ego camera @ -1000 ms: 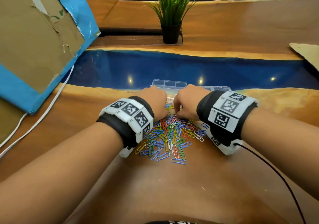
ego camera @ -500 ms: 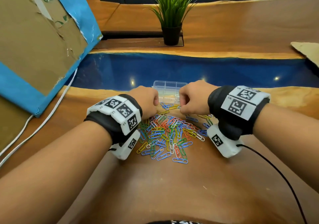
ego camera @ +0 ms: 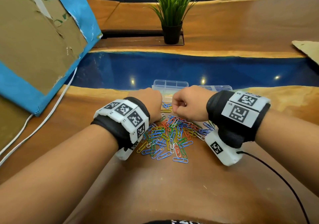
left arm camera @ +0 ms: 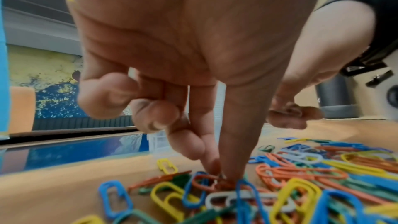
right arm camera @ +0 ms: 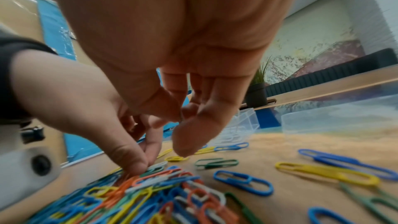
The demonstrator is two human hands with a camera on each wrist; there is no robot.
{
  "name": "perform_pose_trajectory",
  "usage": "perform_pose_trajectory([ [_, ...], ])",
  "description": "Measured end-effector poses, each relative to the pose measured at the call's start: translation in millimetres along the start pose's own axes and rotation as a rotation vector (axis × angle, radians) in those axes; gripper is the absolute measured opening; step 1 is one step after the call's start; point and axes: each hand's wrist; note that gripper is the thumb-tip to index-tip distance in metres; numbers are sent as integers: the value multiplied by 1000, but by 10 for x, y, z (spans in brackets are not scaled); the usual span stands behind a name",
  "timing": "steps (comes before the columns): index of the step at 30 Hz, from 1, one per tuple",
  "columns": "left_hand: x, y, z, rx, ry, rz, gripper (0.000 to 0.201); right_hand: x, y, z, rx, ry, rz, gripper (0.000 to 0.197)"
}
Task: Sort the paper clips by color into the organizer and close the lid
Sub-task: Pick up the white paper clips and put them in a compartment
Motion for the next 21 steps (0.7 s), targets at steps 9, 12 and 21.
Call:
perform_pose_trajectory([
  [9, 38, -68, 35, -10, -95, 131, 25, 61, -61, 13, -4, -148, 69, 30],
  [12, 15, -90, 40, -30, -42, 178, 17, 89, -64, 42, -13, -129, 45, 20],
  [21, -43, -237, 130, -83, -13, 701, 15, 79, -65, 30, -25, -106, 108, 14],
])
Point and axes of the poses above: each hand's wrist, its own z-axis away from the middle knuckle, its own x-axis out of the palm, y = z × x, and after that the axes turned 11 degrees about y, right-handed
